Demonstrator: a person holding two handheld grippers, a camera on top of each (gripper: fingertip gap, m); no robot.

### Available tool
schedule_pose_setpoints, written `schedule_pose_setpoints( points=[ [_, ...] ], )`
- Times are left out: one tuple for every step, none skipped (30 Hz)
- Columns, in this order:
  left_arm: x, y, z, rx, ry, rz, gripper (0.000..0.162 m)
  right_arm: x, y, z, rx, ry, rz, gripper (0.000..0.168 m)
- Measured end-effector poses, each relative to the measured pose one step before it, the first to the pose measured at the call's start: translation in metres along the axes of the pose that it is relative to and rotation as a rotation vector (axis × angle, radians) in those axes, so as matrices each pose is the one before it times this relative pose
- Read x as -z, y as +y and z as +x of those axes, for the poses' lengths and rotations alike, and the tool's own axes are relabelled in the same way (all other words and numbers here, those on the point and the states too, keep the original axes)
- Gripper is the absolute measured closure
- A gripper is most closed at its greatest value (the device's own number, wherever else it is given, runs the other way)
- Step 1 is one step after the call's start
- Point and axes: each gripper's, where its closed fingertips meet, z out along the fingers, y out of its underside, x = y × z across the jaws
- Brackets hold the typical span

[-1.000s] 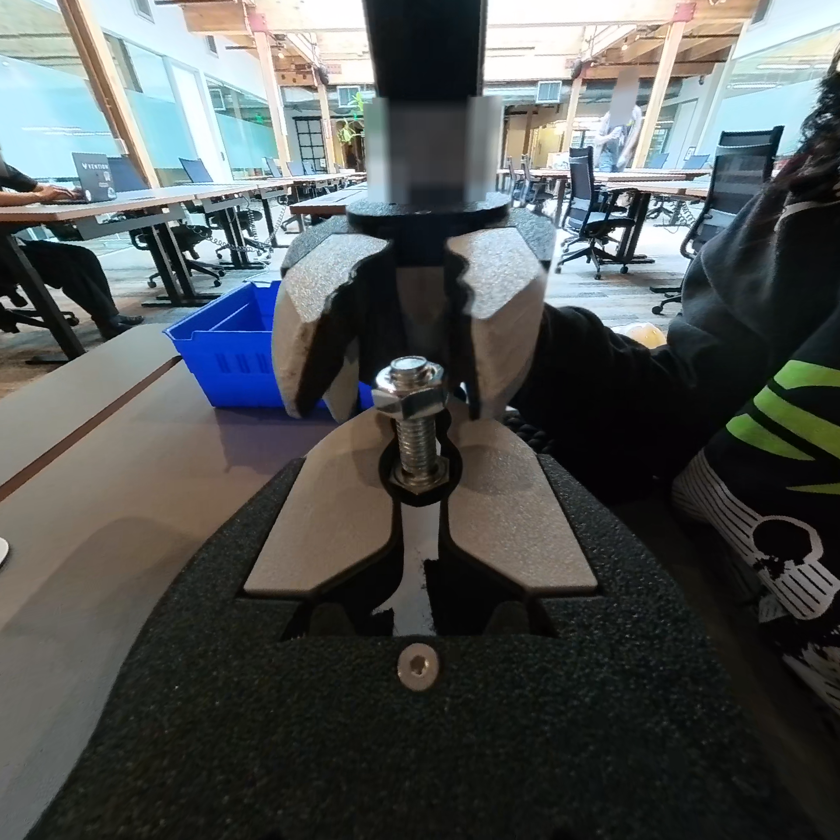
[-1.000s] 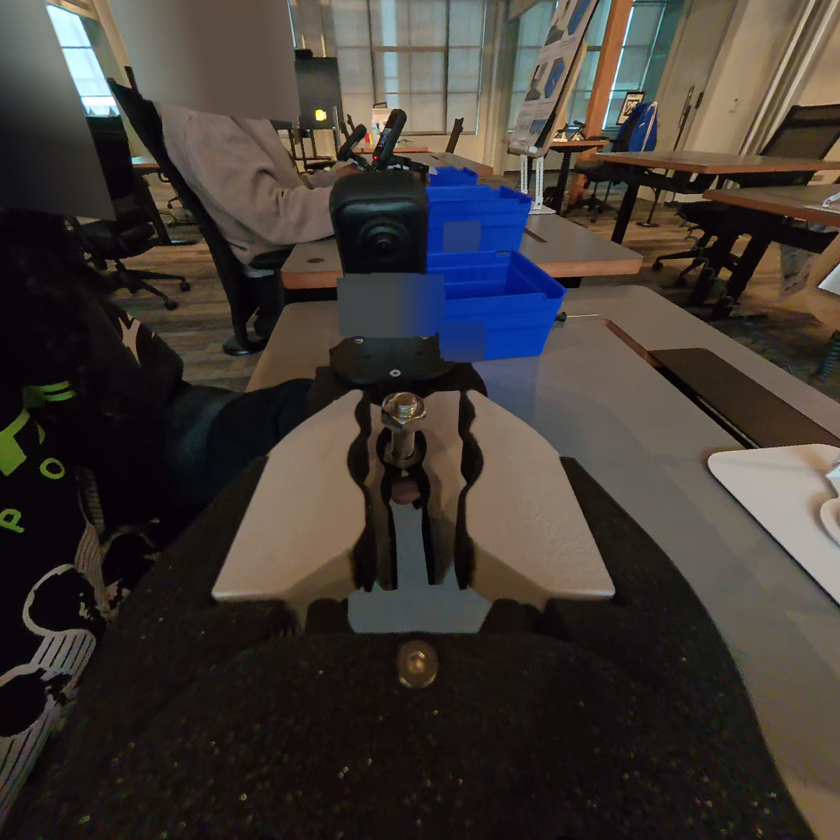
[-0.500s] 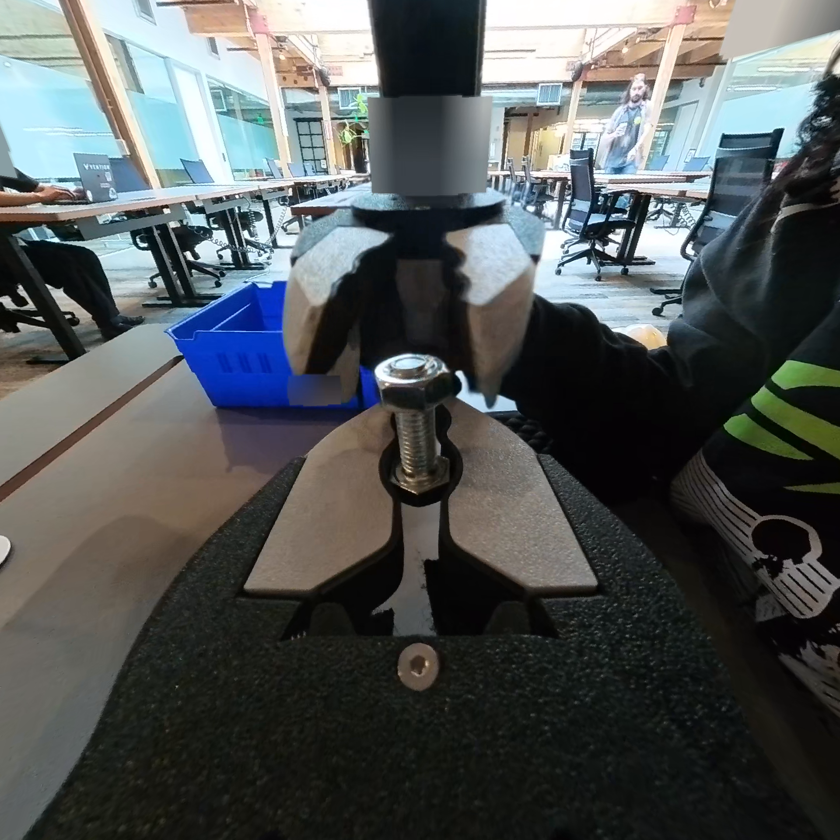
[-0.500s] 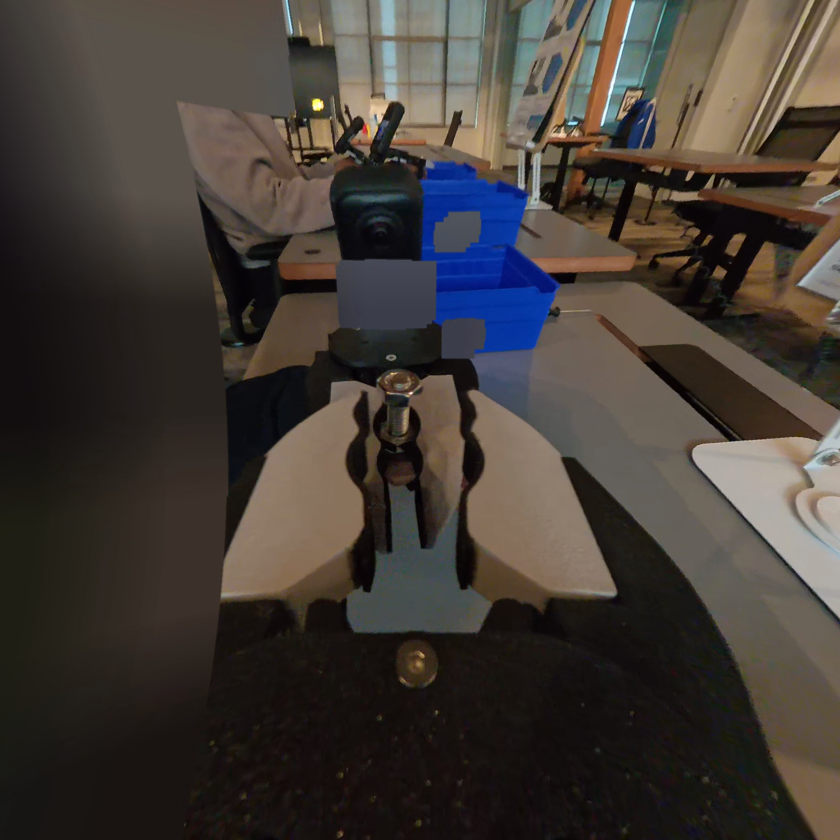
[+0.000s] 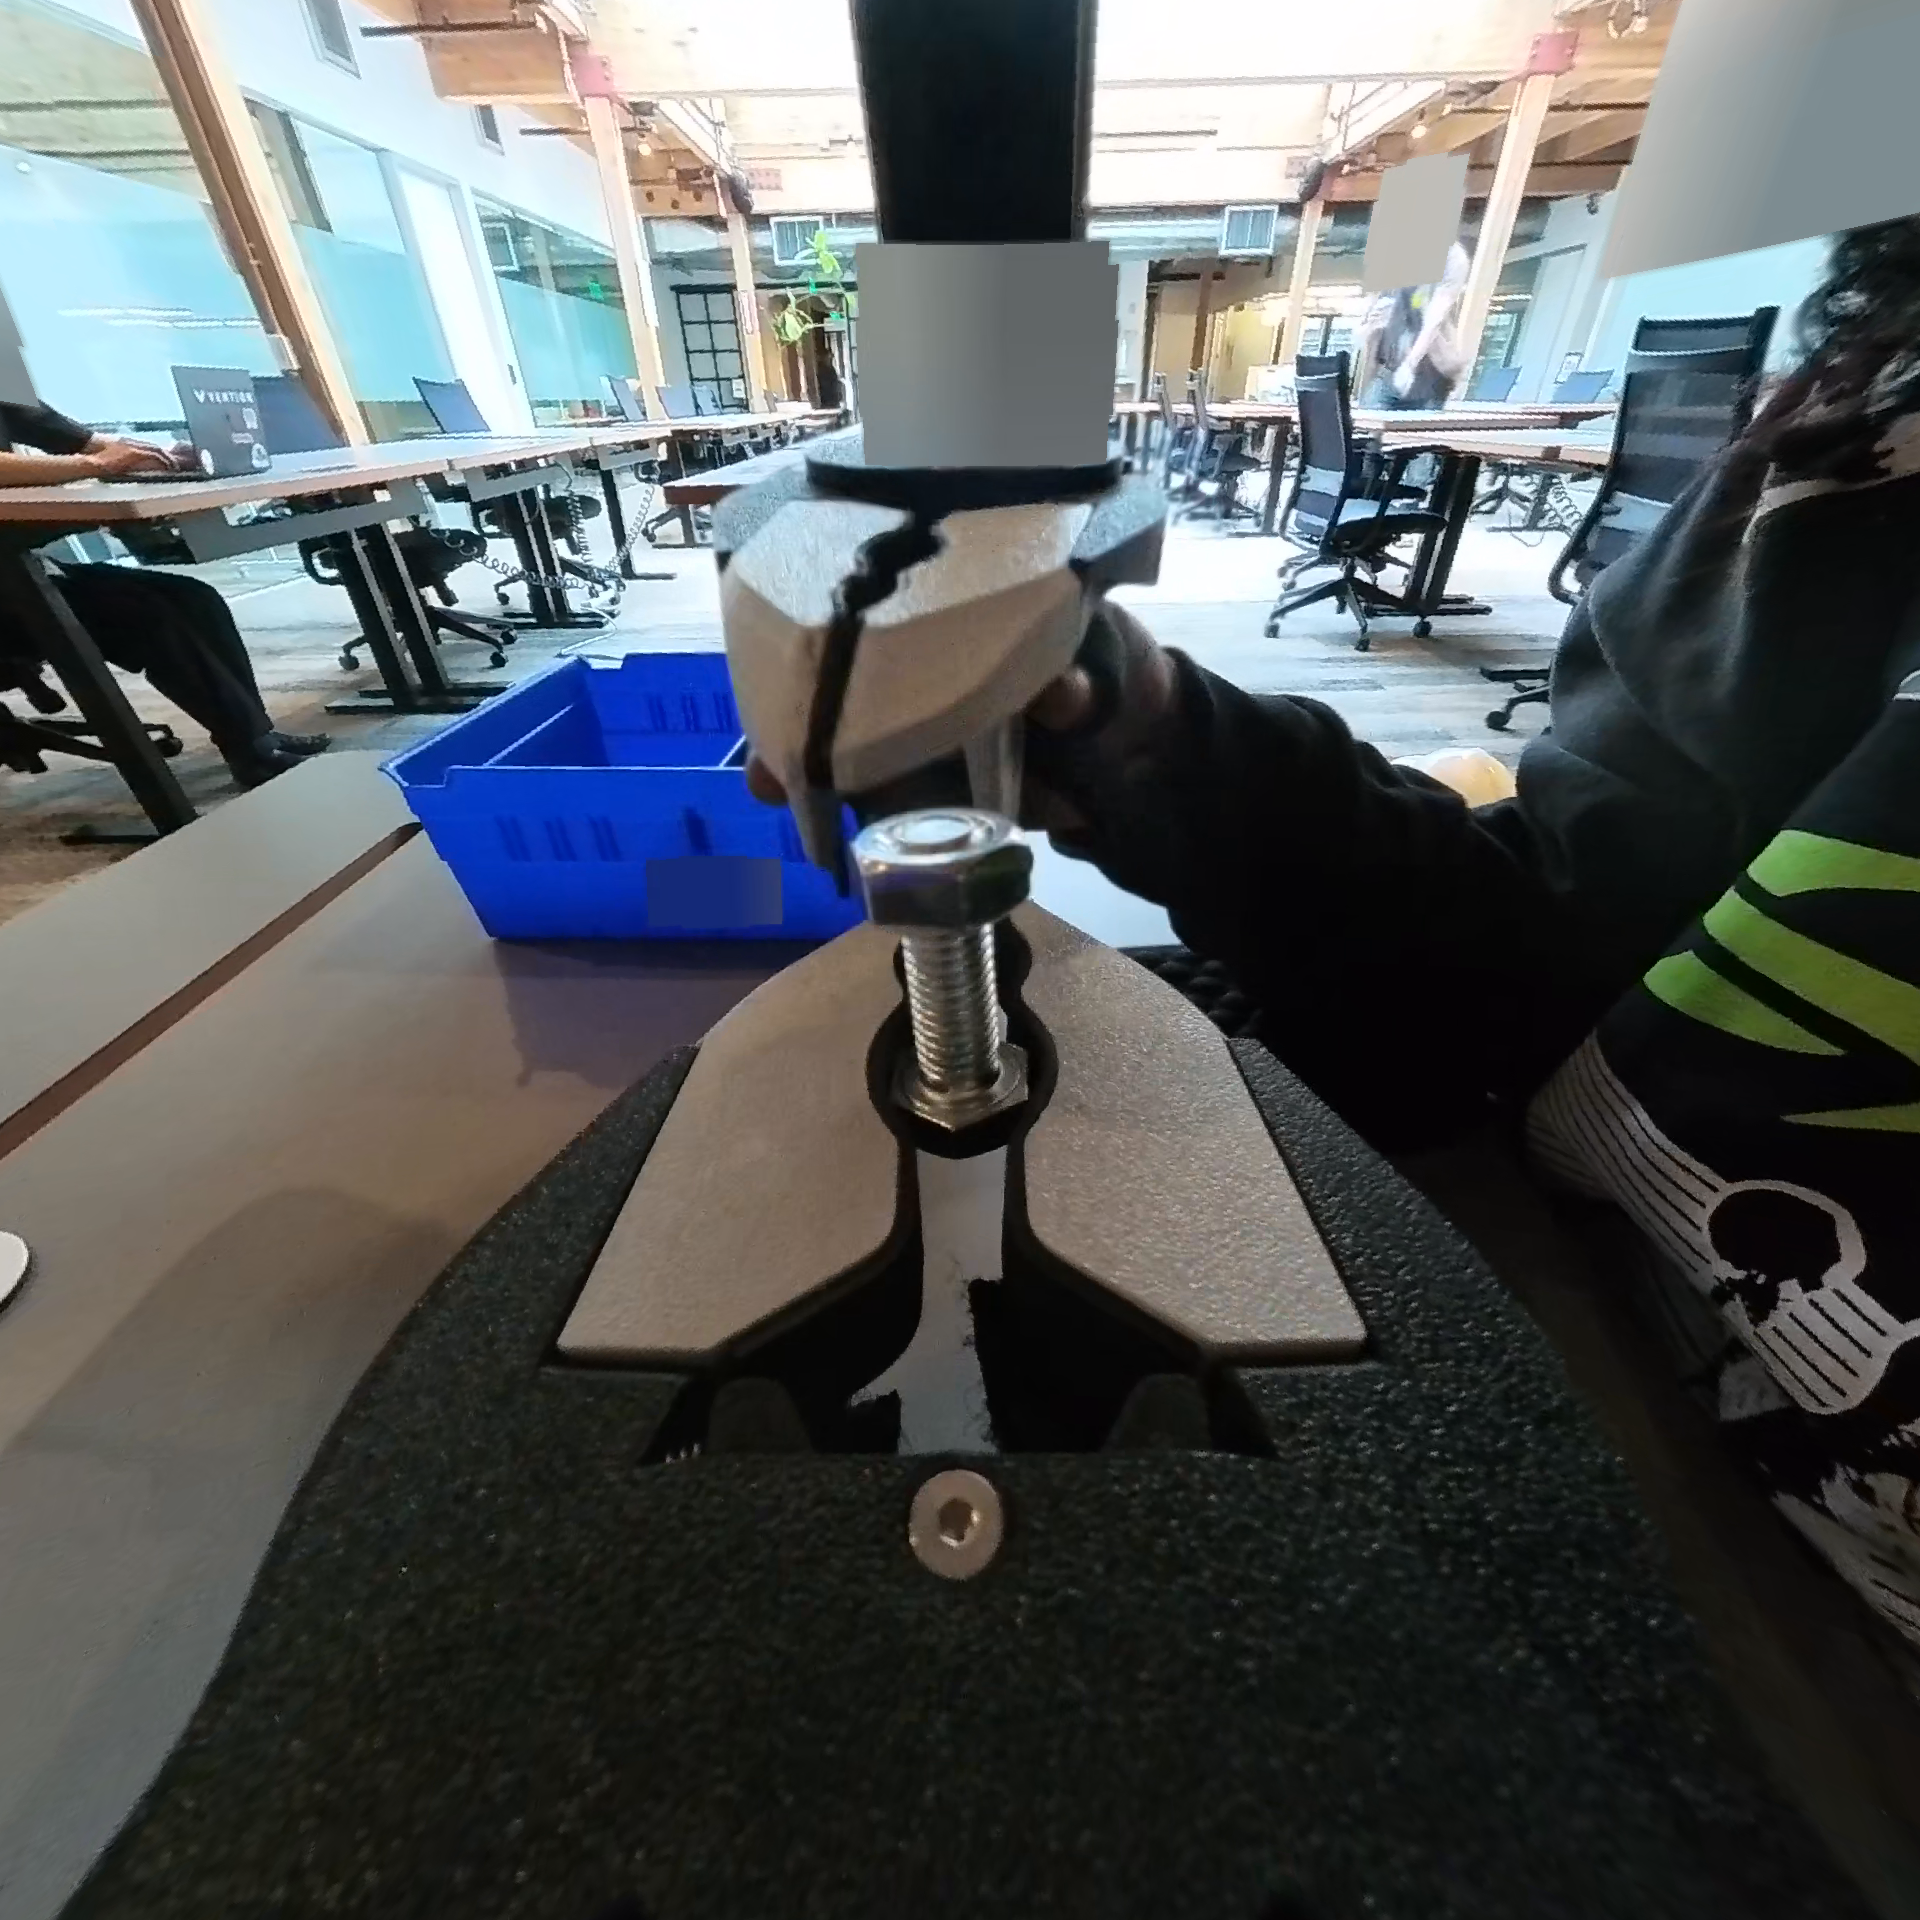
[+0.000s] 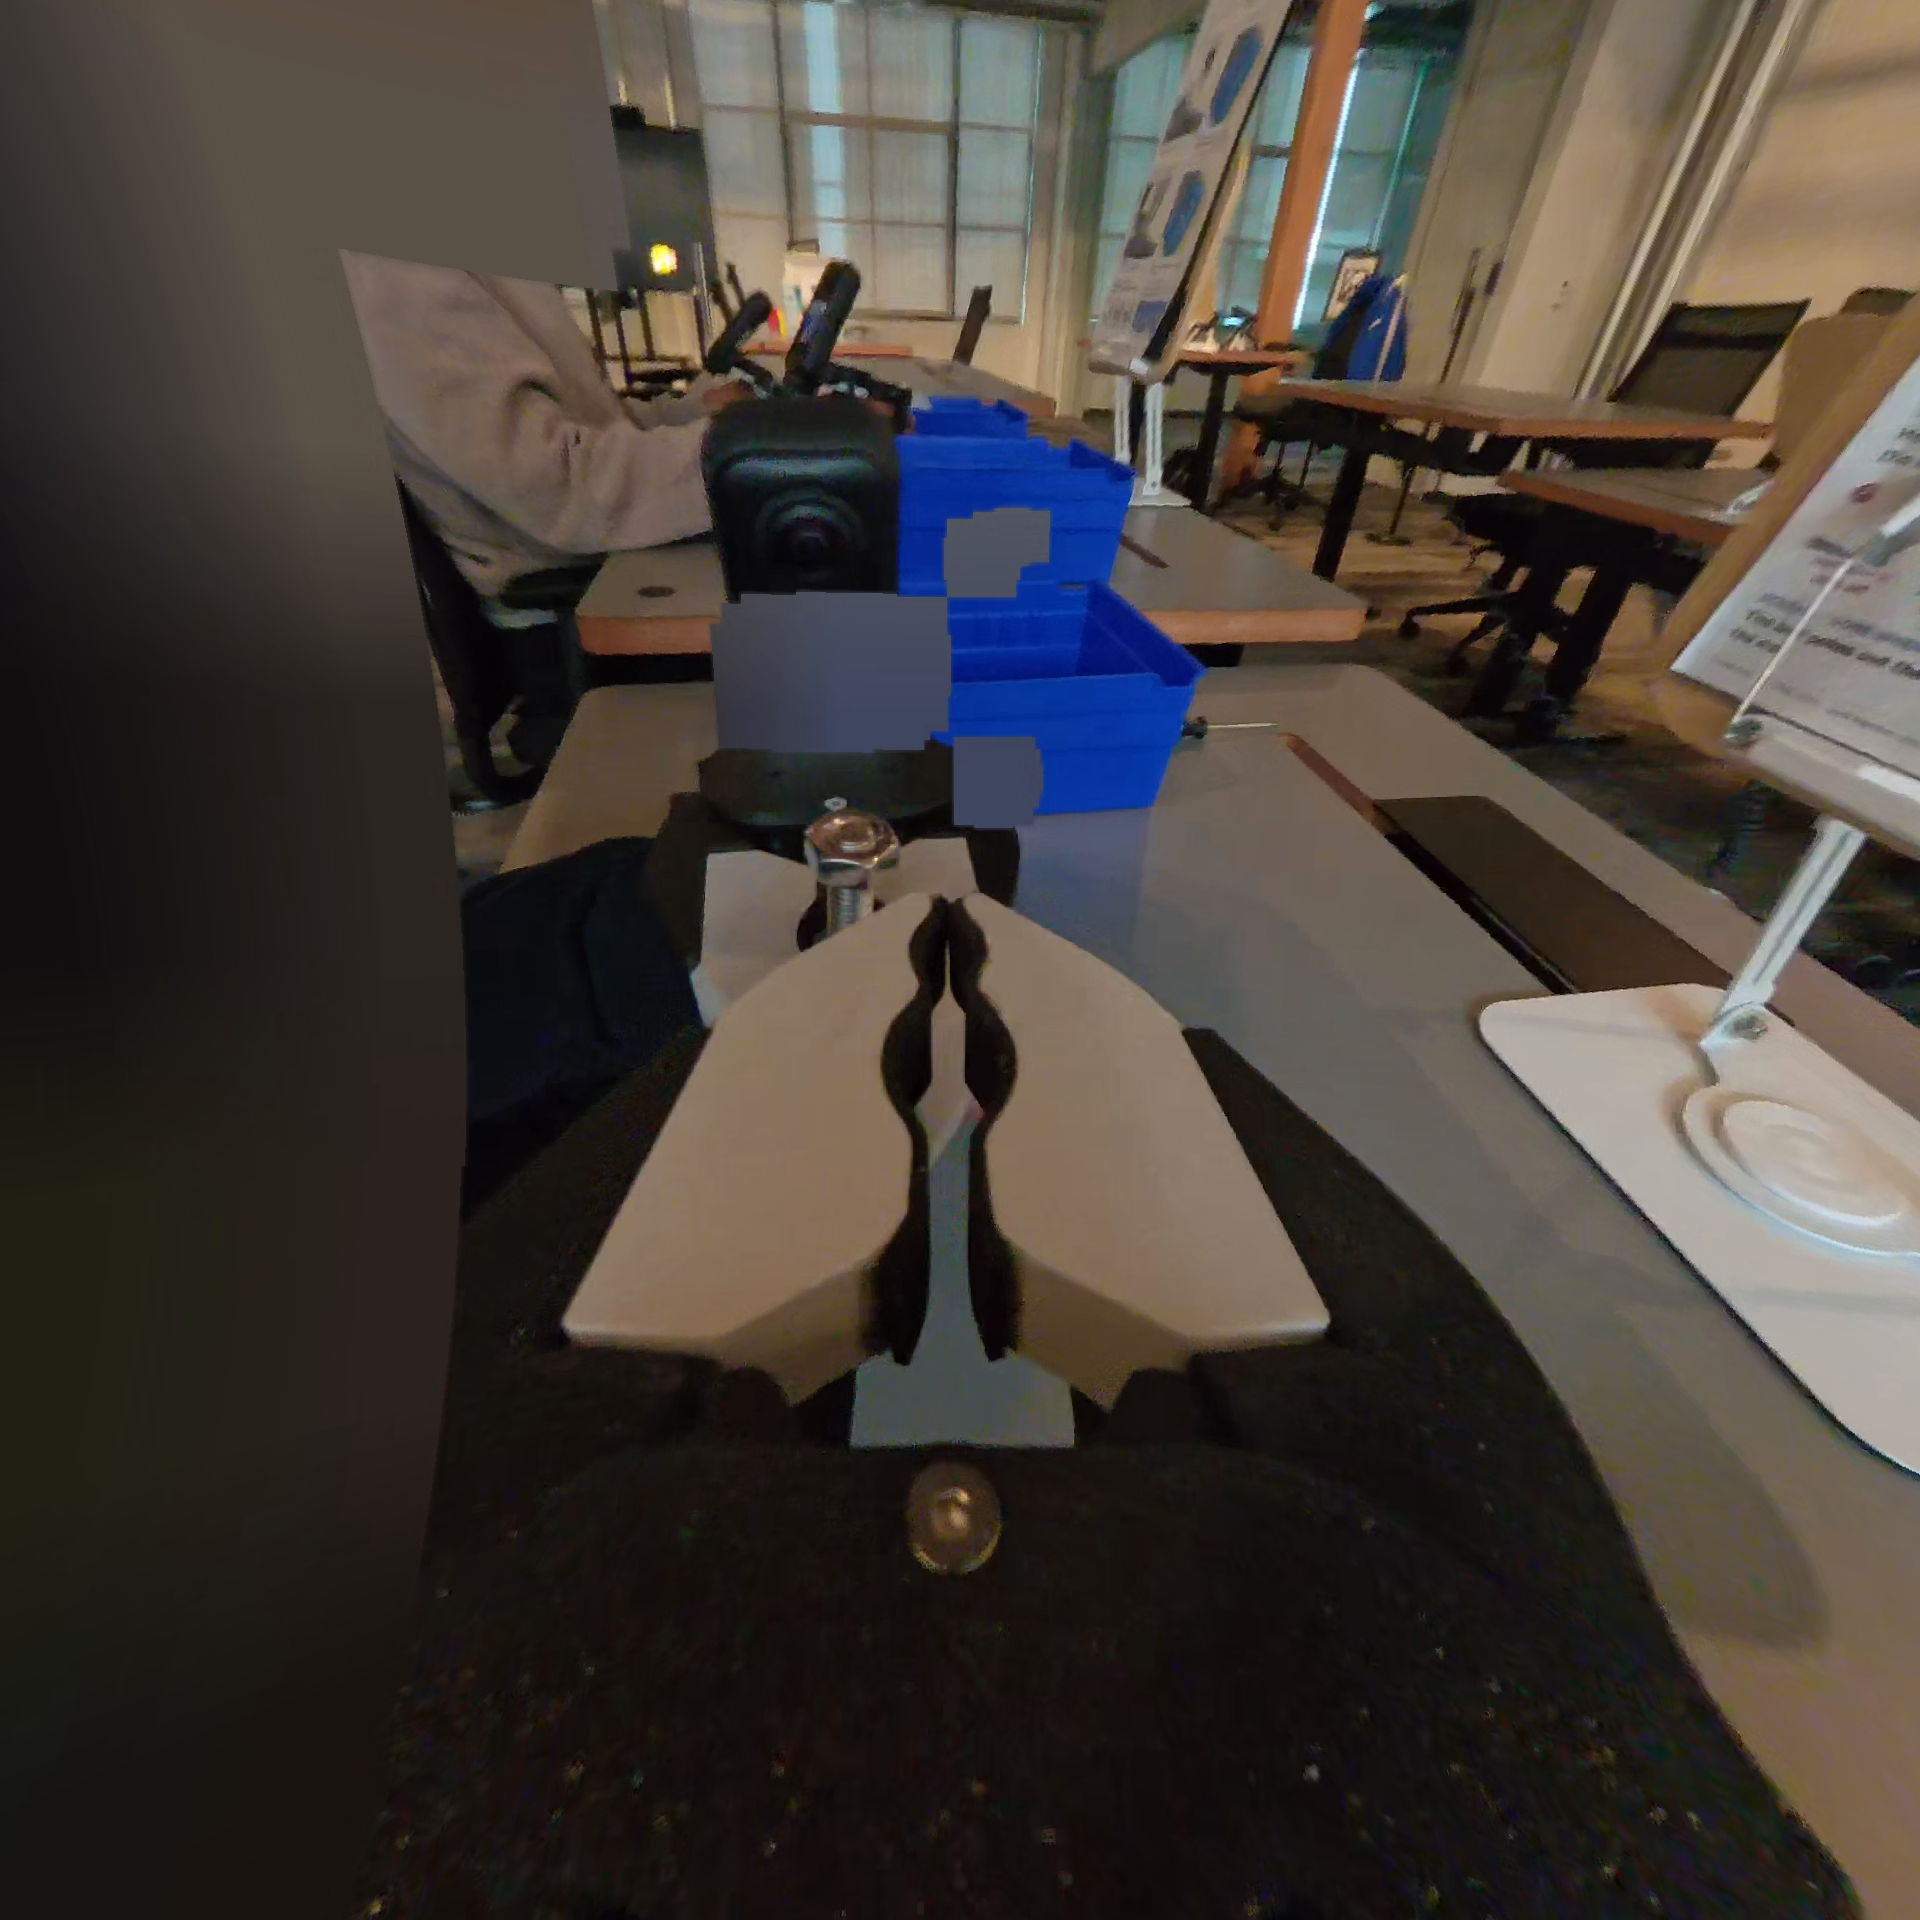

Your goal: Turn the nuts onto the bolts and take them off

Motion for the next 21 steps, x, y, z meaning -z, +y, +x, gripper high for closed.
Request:
schedule_pose_setpoints(
  points=[
    [-0.00046, 0.00036, 0.00033, -0.0005, 0.0013, -0.0029, 0.150, 0.00239, -0.00256, 0.00006, -0.0098, -0.0052, 0.0164, 0.168],
    [-0.00070, 0.00086, 0.00019, -0.0005, 0.0011, -0.0045, 0.150, 0.00013, -0.00189, -0.00187, -0.0063, -0.0125, 0.0120, 0.168],
    [-0.00050, 0.00060, 0.00029, -0.0005, 0.0011, -0.0025, 0.150, -0.00188, -0.00032, -0.00265, 0.0036, -0.0132, 0.0030, 0.168],
    [-0.00036, 0.00019, 0.00037, 0.0004, 0.0025, -0.0008, 0.151, -0.00335, 0.00123, -0.00329, 0.0082, -0.0139, -0.0071, 0.163],
    [-0.00023, 0.00004, 0.00029, -0.0008, 0.0013, -0.0004, 0.150, -0.00445, 0.00174, -0.00283, 0.0034, -0.0105, -0.0113, 0.147],
    [-0.00008, -0.00002, -0.00003, -0.0015, -0.0013, -0.0007, 0.150, -0.00484, 0.00182, -0.00127, -0.0055, -0.0025, -0.0134, 0.133],
    [-0.00026, 0.00036, -0.00015, 0.0006, -0.0007, -0.0013, 0.153, -0.00478, 0.00122, -0.00023, -0.0115, 0.0015, -0.0080, 0.124],
    [-0.00031, 0.00044, 0.00015, 0.0004, 0.0006, -0.0028, 0.152, -0.00418, 0.00045, -0.00139, -0.0091, -0.0063, 0.0008, 0.123],
    [-0.00046, 0.00058, 0.00009, -0.0017, 0.0001, -0.0032, 0.153, -0.00327, -0.00049, -0.00128, -0.0059, -0.0056, 0.0077, 0.123],
    [-0.00043, 0.00019, 0.00028, -0.0013, 0.0008, -0.0017, 0.153, -0.00217, -0.00115, 0.00008, -0.0056, 0.0031, 0.0092, 0.124],
    [-0.00044, 0.00011, 0.00041, -0.0004, 0.0016, -0.0003, 0.153, -0.00112, -0.00110, 0.00114, -0.0044, 0.0088, 0.0080, 0.124],
    [-0.00018, 0.00001, 0.00019, -0.0002, 0.0012, -0.0002, 0.153, -0.00043, -0.00101, 0.00004, -0.0020, 0.0014, 0.0063, 0.125],
    [-0.00008, 0.00002, 0.00018, 0.0001, 0.0011, -0.0002, 0.153, 0.00009, -0.00006, -0.00019, 0.0004, -0.0014, 0.0013, 0.127],
    [0.00001, -0.00013, 0.00016, -0.0003, 0.0007, 0.0002, 0.153, 0.00040, 0.00055, 0.00075, 0.0011, 0.0039, -0.0026, 0.130],
    [0.00001, 0.00002, 0.00001, -0.0005, 0.0004, -0.0002, 0.153, 0.00031, 0.00061, 0.00018, 0.0004, -0.0004, -0.0039, 0.131],
    [0.00005, 0.00009, 0.00004, 0.0003, 0.0002, -0.0007, 0.153, 0.00021, 0.00046, -0.00055, -0.0002, -0.0049, -0.0028, 0.132],
    [0.00001, 0.00003, -0.00002, -0.0001, -0.0001, -0.0002, 0.152, 0.00020, -0.00004, -0.00093, 0.0012, -0.0060, -0.0004, 0.134],
    [0.00002, 0.00009, -0.00010, -0.0001, 0.0000, -0.0007, 0.153, 0.00021, 0.00028, -0.00093, 0.0046, -0.0050, -0.0029, 0.137],
    [0.00009, 0.00036, -0.00035, 0.0006, -0.0016, -0.0020, 0.153, 0.00082, 0.00049, -0.00135, 0.0080, -0.0065, -0.0065, 0.139],
    [0.00029, 0.00023, -0.00050, 0.0012, -0.0024, -0.0009, 0.153, 0.00206, 0.00057, -0.00206, 0.0116, -0.0117, -0.0087, 0.142],
    [0.00046, -0.00038, -0.00040, 0.0020, -0.0003, 0.0033, 0.153, 0.00339, 0.00024, -0.00121, 0.0149, -0.0063, -0.0075, 0.144]
  ],
)
